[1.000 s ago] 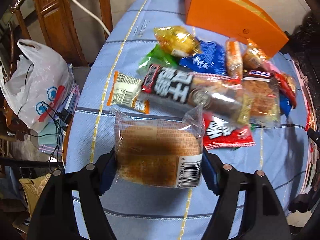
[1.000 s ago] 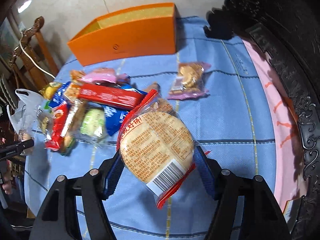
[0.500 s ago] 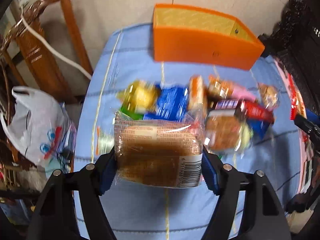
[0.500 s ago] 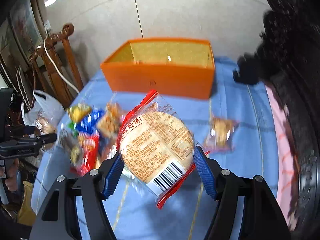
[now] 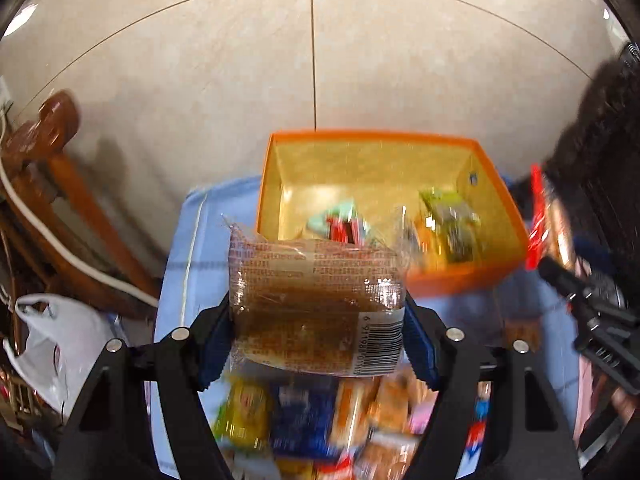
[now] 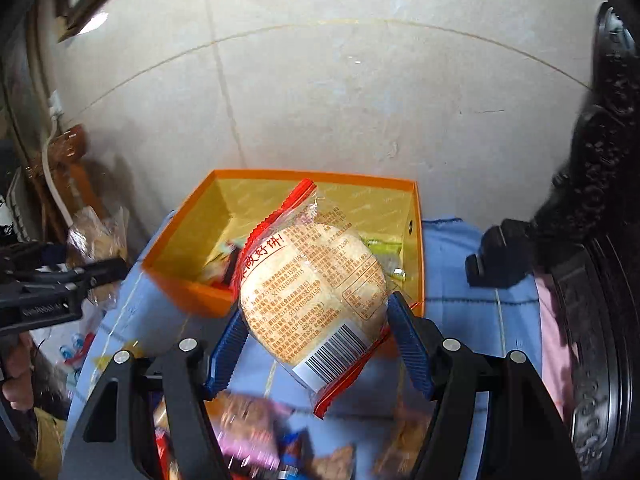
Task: Organize snacks
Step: 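Carry both packs into the orange box and open both tools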
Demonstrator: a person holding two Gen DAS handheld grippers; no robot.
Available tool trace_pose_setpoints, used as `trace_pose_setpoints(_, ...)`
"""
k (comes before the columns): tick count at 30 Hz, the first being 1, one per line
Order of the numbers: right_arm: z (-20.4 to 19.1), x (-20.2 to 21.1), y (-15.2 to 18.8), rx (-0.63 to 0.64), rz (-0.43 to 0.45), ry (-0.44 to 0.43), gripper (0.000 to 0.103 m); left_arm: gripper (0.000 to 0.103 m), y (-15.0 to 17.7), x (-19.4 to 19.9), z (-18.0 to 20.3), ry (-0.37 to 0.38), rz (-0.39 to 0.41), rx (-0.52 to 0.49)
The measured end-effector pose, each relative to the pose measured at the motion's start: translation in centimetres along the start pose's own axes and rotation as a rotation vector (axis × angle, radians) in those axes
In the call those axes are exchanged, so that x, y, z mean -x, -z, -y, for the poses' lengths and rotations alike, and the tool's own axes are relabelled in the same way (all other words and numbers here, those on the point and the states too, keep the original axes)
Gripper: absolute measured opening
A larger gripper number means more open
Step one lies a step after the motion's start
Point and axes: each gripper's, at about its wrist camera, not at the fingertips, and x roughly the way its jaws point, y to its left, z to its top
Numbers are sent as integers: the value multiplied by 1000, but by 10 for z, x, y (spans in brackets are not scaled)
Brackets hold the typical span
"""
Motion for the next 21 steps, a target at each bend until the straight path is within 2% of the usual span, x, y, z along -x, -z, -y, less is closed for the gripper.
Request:
trace_pose_setpoints(4, 2, -35, -22, -6, -23, 25, 69, 70, -32, -31, 3, 14, -1, 32)
trace_pose_setpoints(7, -2, -61, -34, 1, -46, 39, 70, 71, -48, -58, 9, -3, -6, 70)
trace_pose_setpoints(8, -3, -68, -35, -3, -58, 39, 71, 78, -50, -66, 11, 17, -4, 85)
trace_pose_setpoints(9, -3, -73, -35, -13, -69, 45, 74, 95, -51, -75, 14, 14, -15, 93)
trace_pose_setpoints(10, -4, -75, -34, -21, -77, 53, 82, 99, -51, -78, 15, -7, -20, 97)
trace_pose_setpoints(11, -4, -75, -32, -29, -79, 93, 84, 98, -48, -80, 17, -34, -14, 99)
trace_pose_setpoints(13, -2, -66, -27, -28, -24, 142, 97, 98, -44, -81, 21, -34, -8, 70)
trace_pose_setpoints(14, -1, -59, -22, -20, 6, 154, 99, 98, -39, -81, 21, -47, -9, 53)
trace_pose_setpoints(17, 1, -44, -6, -2, 0, 181, 99, 98, -29, -70, 14, -30, 14, 60)
trace_pose_setpoints(21, 7, -17, 24, -52, 6, 181, 99, 98, -13, -42, 9, 2, 63, 58)
